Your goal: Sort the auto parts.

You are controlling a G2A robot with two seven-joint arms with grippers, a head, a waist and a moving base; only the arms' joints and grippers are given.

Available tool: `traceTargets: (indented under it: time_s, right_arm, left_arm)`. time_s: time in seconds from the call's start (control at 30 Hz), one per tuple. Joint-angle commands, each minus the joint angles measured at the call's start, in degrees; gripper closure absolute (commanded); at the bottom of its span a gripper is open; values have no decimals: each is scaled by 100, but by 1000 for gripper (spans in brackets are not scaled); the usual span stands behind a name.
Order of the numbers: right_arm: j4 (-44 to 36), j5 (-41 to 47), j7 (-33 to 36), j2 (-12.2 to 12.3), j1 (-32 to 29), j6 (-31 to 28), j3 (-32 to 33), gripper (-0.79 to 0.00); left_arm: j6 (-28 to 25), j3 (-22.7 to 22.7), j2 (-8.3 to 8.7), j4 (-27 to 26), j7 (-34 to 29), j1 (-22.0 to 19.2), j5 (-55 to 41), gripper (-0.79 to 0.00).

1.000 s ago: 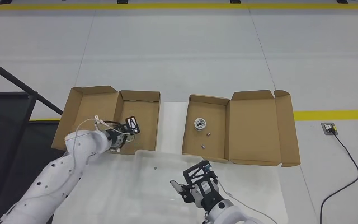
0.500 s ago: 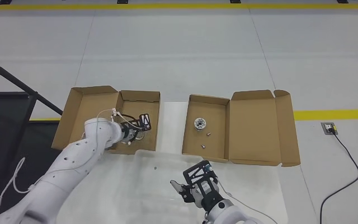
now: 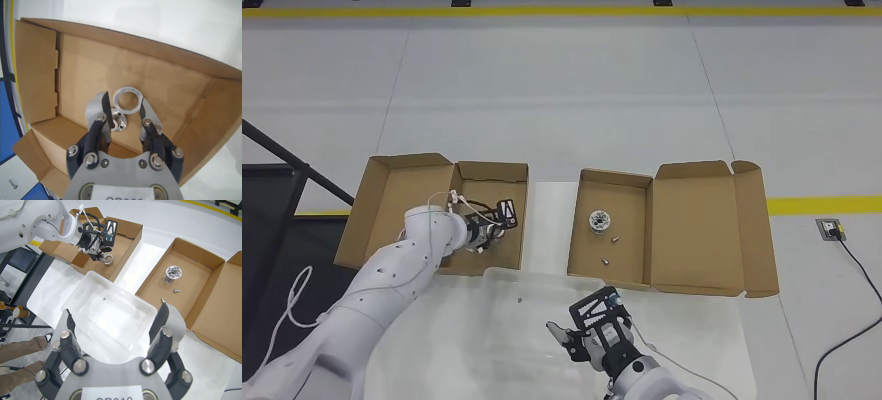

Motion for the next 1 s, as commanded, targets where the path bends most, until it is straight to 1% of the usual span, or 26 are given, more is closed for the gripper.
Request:
traceTargets:
  time_s: [0.0,0.13,0.27,0.4,0.5,0.6,0.67,0.77,0.87,0.97]
  right_arm:
    - [0,-1,0,0,-1,2,0,-785]
    - [0,-1,0,0,-1,2,0,-785]
    - [0,-1,0,0,-1,2,0,-785]
    - [0,-1,0,0,-1,2,0,-785]
    - [0,-1,0,0,-1,2,0,-785]
    - [0,-1,0,0,-1,2,0,-785]
    - [0,-1,0,0,-1,2,0,-785]
    - [0,-1,0,0,-1,2,0,-785]
    - [0,-1,0,0,-1,2,0,-785]
    - [0,-1,0,0,-1,2,0,-785]
  left_arm:
    - [33,-18,-27,62,44,-25,40,-714]
    - [37,-113,-33,69,161,-54,59,-708]
    - [70,-302,39,-101,253,-43,90,-714]
    - [129,-645,199,-475,300,70,34,-736]
    - [242,-976,365,-947,191,273,19,-757]
    - [348,-1430,568,-1589,82,615,-116,-785]
    - [443,-1793,715,-2089,-12,922,-231,-785]
    - [620,-2399,931,-2904,-191,1499,-433,-785]
    - [779,-3001,1110,-3710,-315,2136,-657,-785]
    - [948,-3531,1247,-4354,-217,2733,-708,-785]
